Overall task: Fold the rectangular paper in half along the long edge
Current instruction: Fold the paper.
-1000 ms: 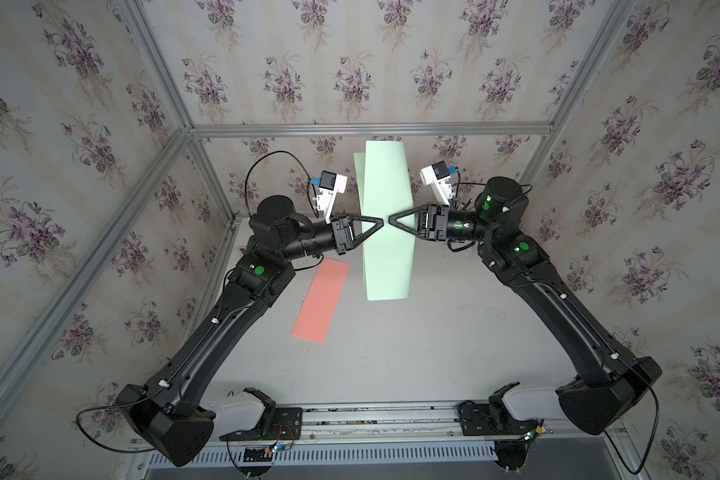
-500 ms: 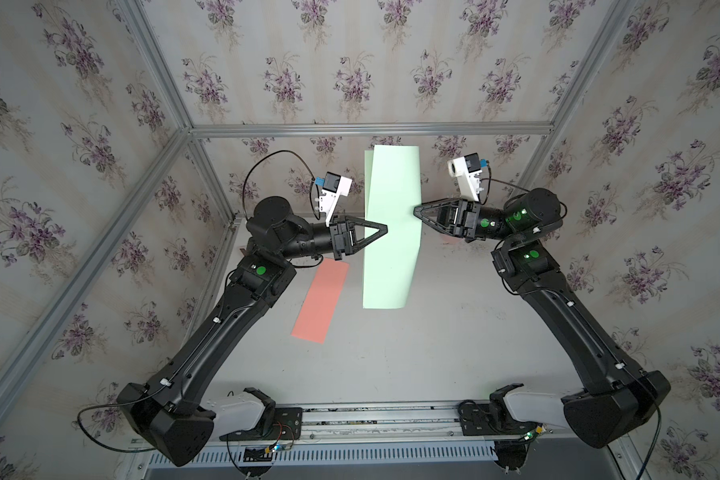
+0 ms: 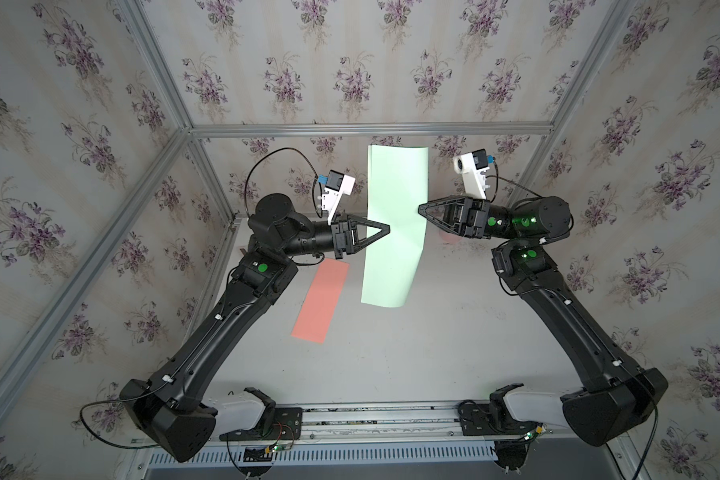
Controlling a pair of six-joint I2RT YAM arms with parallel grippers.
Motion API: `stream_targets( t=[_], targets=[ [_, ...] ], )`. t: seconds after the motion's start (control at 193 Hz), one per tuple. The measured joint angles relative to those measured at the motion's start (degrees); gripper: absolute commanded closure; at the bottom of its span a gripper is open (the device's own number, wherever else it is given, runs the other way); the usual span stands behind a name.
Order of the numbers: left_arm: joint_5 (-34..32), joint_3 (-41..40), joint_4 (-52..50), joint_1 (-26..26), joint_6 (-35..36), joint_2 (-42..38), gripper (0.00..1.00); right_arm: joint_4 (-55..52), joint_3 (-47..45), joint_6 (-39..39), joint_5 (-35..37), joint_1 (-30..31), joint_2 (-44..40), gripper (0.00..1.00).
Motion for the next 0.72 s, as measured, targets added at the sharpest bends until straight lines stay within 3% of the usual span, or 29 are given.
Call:
stream_targets(
  t=[0.253,0.724],
  targets=[
    [0.0,0.1,-0.8,0.0,0.2,0.0,0.73,-2.4,0.2,-1.7,1.2,-0.4,-0.8,0.90],
    [0.0,0.2,-1.2,-0.2,0.3,0.0,0.80,-27.9,6.9,-19.1,5.0,-0.4,-1.0,0.93]
  ],
)
